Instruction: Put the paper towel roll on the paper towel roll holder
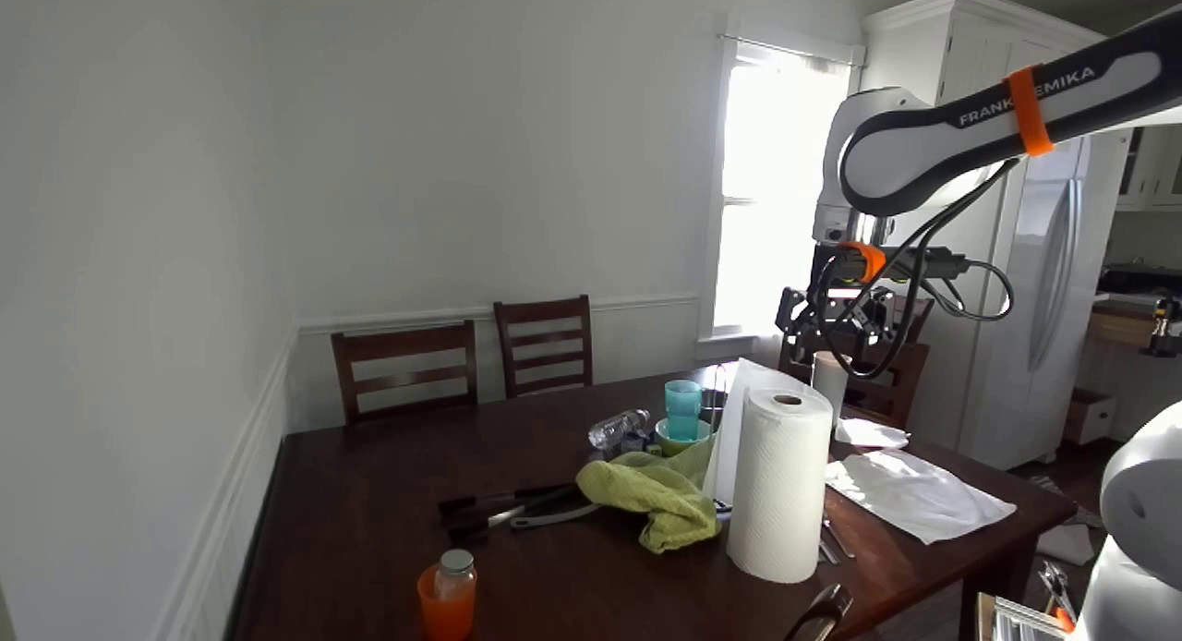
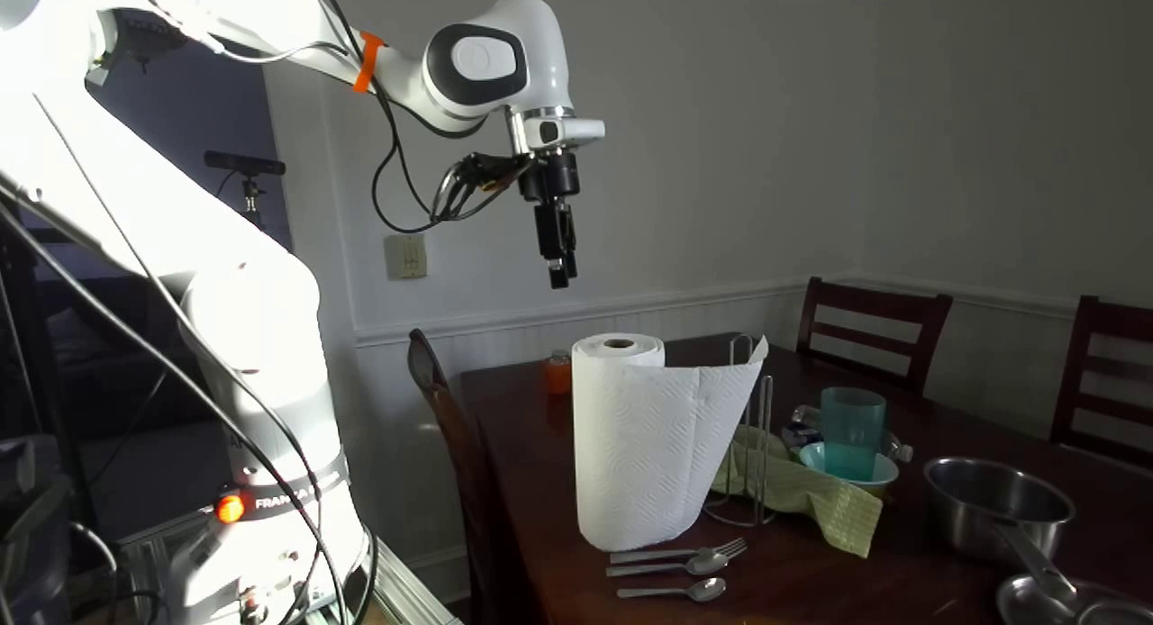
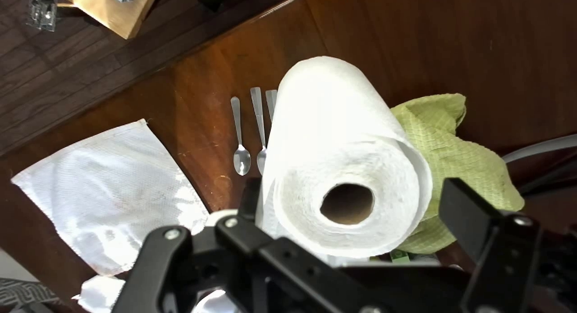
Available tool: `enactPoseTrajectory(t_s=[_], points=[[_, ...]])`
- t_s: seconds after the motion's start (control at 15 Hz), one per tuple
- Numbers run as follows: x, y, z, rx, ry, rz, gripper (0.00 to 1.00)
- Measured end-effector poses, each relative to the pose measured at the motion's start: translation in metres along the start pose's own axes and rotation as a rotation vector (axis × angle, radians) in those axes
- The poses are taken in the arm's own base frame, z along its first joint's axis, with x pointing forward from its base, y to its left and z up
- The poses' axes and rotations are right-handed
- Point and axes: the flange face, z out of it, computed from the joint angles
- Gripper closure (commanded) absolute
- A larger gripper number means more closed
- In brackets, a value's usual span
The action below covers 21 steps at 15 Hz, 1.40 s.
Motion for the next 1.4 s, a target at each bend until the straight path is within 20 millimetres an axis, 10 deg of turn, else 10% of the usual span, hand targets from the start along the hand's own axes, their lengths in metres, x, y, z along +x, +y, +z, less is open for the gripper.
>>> enactPoseTrajectory(t_s=[1.4], points=[[0.052,0.046,0.089,0.021,-0.036,0.030,0.00]])
